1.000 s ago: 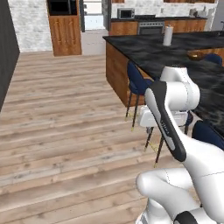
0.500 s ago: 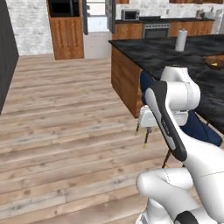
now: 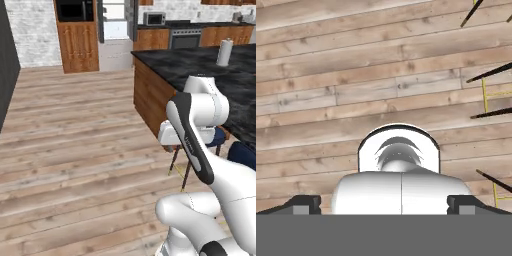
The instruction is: There is a bowl on the dining counter. Grab a lemon wedge from the fridge and place it in the bowl. Then get the liquor bottle and glass cup from the cabinet and place them next to the bowl.
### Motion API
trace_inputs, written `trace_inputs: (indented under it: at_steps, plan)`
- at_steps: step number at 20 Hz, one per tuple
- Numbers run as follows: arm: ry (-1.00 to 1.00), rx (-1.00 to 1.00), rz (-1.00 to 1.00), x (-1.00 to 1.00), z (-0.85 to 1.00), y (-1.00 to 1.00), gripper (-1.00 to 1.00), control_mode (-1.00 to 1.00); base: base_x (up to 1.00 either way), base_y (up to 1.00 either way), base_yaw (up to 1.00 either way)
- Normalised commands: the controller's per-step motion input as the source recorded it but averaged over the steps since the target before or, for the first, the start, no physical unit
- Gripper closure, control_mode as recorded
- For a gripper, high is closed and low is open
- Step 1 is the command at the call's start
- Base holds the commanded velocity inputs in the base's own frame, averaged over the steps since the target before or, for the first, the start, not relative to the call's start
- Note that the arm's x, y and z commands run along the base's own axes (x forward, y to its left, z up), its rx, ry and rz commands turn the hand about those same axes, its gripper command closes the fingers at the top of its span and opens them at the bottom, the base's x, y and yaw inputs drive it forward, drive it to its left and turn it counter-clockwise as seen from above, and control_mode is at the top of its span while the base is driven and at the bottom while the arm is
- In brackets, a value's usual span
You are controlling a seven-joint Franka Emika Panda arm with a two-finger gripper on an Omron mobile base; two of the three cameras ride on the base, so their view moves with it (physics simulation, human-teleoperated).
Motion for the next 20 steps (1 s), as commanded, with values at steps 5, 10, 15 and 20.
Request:
trace_inputs:
  at_steps: [5, 10, 15, 20]
  plan:
    - [0.0, 0.0, 0.0, 0.0, 0.0, 0.0, -1.0, 1.0, 1.0, 0.34, 0.0]
    - [0.0, 0.0, 0.0, 0.0, 0.0, 0.0, -1.0, 1.0, 1.0, 0.4, 0.0]
    - [0.0, 0.0, 0.0, 0.0, 0.0, 0.0, -1.0, 1.0, 1.0, 0.43, 0.0]
    - [0.0, 0.0, 0.0, 0.0, 0.0, 0.0, -1.0, 1.0, 1.0, 0.44, 0.0]
